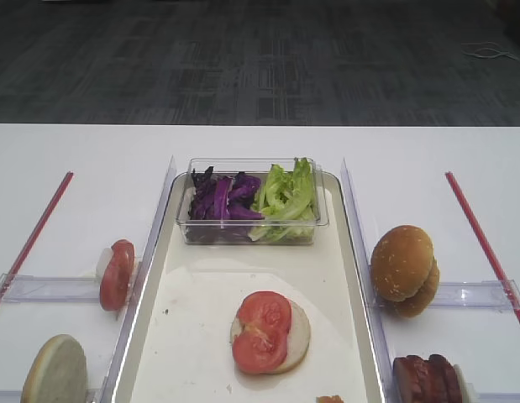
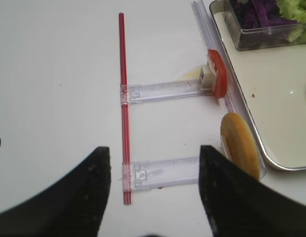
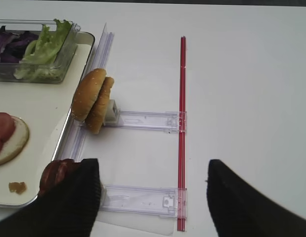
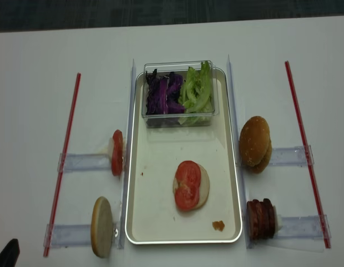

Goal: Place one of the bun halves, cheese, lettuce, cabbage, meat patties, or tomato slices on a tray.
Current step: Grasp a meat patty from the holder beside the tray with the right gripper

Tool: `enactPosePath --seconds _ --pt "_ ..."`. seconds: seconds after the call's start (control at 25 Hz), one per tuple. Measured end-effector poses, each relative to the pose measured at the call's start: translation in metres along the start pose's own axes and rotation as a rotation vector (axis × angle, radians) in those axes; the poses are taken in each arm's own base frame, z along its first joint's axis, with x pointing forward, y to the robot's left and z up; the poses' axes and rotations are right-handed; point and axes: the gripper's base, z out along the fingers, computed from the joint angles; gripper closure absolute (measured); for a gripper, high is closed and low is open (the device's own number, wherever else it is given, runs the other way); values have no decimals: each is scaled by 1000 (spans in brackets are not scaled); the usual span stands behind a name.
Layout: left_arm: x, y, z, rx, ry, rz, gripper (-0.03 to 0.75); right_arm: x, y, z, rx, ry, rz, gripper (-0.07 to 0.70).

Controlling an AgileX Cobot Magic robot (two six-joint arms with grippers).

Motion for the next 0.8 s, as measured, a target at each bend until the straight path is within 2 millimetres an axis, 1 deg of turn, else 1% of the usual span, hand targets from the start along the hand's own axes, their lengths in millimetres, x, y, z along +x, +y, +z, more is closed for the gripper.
enactPosePath --seconds 0.16,0.28,0.48,0.64,0.8 --pt "0 0 0 0 0 0 306 0 0 0 0 5 15 162" --pt "0 0 0 0 0 0 306 -2 1 -5 -1 9 21 162" --pt "0 0 0 0 0 0 306 -18 0 -7 5 77 22 162" --pt "0 0 0 0 0 0 306 -33 -1 -3 4 161 30 162" --pt "0 0 0 0 0 0 306 -45 -2 0 7 201 46 162"
